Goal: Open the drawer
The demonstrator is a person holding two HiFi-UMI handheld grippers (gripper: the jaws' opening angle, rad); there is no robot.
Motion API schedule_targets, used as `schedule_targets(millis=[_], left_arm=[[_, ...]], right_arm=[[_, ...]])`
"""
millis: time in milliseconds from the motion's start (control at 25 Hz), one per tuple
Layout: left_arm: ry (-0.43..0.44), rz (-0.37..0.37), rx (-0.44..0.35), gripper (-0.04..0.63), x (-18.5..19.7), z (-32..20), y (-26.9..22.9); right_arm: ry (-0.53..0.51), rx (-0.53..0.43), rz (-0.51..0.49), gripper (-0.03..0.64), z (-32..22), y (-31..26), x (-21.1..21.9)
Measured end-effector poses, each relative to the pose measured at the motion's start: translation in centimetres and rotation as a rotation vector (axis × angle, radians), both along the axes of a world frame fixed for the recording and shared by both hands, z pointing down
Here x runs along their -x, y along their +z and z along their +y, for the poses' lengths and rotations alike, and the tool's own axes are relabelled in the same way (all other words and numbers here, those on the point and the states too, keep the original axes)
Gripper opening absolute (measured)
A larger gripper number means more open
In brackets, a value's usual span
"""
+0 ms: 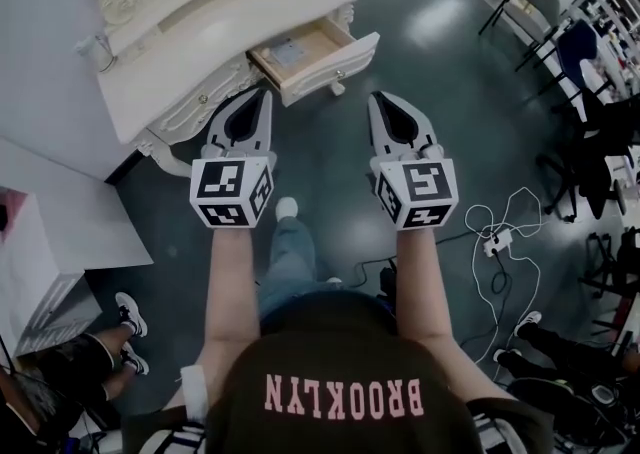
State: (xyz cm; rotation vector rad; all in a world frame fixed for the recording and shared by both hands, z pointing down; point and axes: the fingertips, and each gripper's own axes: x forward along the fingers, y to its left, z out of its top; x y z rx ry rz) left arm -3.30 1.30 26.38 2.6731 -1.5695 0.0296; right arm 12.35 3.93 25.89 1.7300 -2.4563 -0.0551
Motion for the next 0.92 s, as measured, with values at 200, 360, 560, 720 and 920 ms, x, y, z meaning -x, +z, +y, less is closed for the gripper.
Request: schedule_targets(millis=[200, 360, 560, 720, 920], left_arm=[[-0.008, -0.001, -0.019, 0.005, 0.5, -3.1, -1.1], [-0.002, -0.003, -0.036, 0.005, 0.4, -6.7, -2.4], [0.012, -0.002, -0.055, 0.005, 0.8, -11.0, -3.5], [0.033, -0.006, -0.057, 0.005, 1.2, -14.0, -4.1], [0.053, -0.008, -0.061, 0.005, 1.7, -17.1, -4.5]], right_arm=[[0.008, -0.021, 0.006, -0.002, -2.9, -0.9, -0.3], [0.019, -0.029, 0.01, -0.002, -6.1, -1.7, -0.6], [0.046, -0.039, 0.013, -0.002, -9.9, -2.3, -0.7], [0.072, -0.04, 0.015, -0.002, -12.8, -3.0, -0.7], [0.102, -0.045, 0.012, -0.002, -16.1, -3.5, -0.8]])
